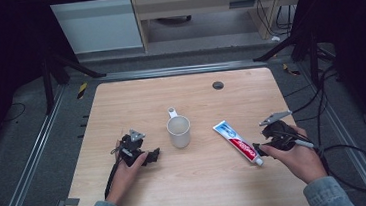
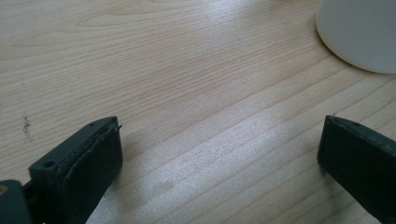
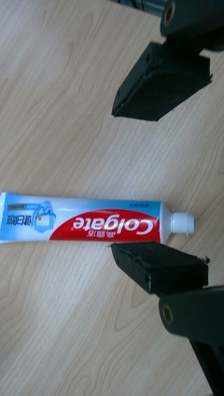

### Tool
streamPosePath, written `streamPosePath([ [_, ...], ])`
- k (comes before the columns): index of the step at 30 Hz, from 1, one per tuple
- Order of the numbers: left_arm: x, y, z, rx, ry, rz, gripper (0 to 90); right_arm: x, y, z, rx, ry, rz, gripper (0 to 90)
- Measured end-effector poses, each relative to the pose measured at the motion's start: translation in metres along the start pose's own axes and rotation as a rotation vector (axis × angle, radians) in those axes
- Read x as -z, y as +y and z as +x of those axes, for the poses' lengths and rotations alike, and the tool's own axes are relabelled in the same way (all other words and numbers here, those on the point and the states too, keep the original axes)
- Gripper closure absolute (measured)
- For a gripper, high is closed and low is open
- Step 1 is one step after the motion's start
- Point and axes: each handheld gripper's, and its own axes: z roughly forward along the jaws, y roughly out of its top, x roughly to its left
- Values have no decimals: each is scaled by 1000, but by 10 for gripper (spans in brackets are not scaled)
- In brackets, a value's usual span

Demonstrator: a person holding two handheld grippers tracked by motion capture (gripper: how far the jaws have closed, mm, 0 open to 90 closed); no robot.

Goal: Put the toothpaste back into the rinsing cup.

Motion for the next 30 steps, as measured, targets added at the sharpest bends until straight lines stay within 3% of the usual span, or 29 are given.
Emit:
streamPosePath([
  [6,0,0,0,0,0,0,0,-4,12,2,23,23,28,383],
  [12,0,0,0,0,0,0,0,-8,22,3,20,37,52,392],
  [30,0,0,0,0,0,0,0,-42,45,11,34,91,143,403],
])
